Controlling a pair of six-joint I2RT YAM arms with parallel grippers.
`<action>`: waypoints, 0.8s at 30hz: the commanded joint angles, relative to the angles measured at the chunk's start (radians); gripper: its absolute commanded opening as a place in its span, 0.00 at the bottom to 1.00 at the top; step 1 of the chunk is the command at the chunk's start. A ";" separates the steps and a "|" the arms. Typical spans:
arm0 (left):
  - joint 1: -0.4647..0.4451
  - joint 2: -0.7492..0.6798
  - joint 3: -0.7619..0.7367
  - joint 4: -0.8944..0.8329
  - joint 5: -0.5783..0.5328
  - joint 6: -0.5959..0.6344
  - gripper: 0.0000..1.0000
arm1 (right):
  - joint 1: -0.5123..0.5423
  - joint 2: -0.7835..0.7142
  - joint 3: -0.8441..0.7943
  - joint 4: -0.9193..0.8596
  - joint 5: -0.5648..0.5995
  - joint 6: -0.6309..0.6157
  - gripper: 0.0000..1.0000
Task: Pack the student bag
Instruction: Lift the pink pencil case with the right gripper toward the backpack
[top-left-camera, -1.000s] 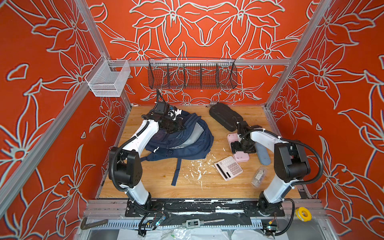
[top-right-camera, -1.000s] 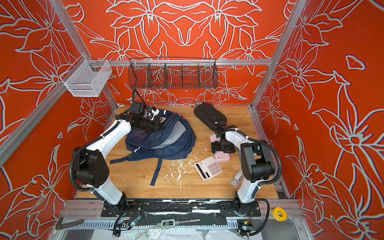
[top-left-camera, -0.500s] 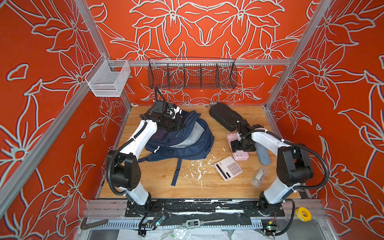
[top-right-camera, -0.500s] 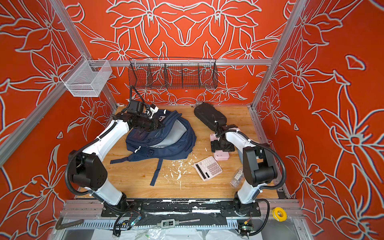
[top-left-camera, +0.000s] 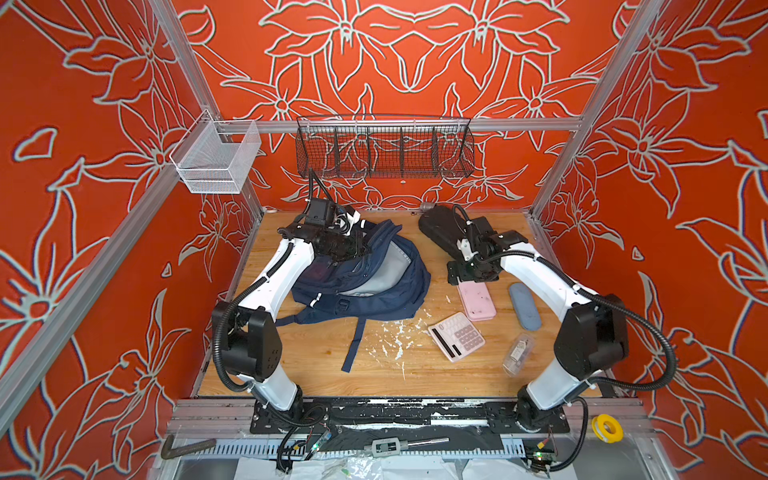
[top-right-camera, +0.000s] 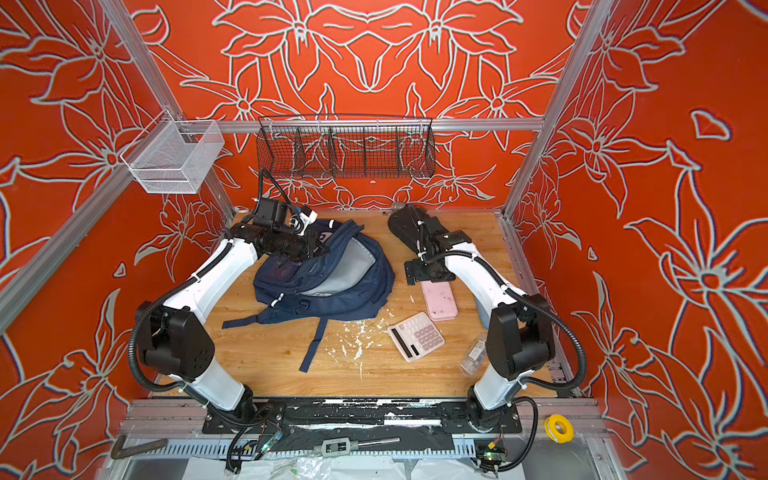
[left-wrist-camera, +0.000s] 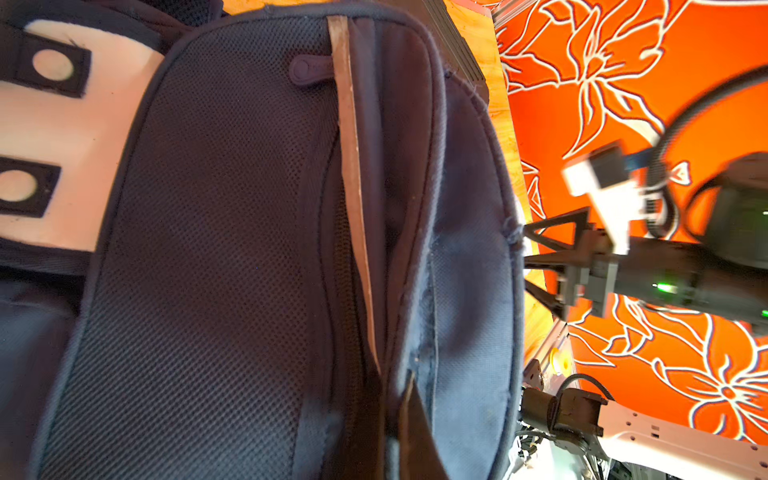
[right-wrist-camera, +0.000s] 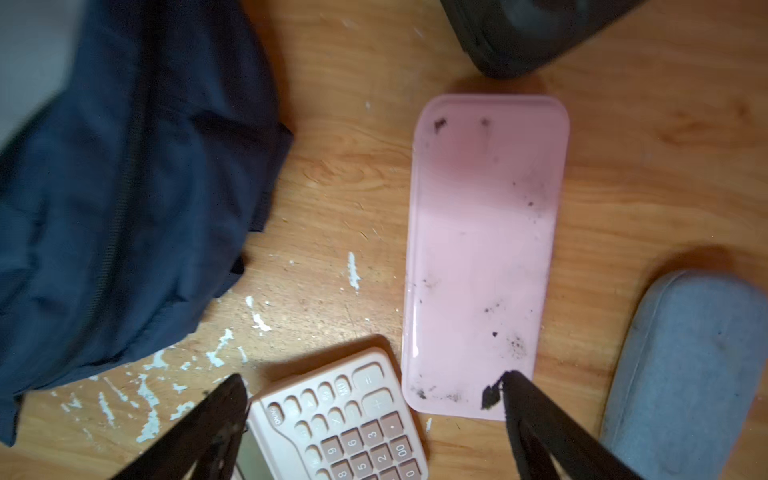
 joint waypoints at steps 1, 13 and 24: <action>-0.005 -0.039 0.000 0.040 0.045 0.030 0.00 | -0.044 0.021 -0.064 -0.011 0.041 0.035 0.97; -0.005 -0.044 -0.021 0.041 0.055 0.032 0.00 | -0.088 0.080 -0.221 0.055 0.030 0.005 0.97; -0.004 -0.059 -0.032 0.046 0.051 0.030 0.00 | -0.095 0.102 -0.184 0.031 0.112 -0.019 0.97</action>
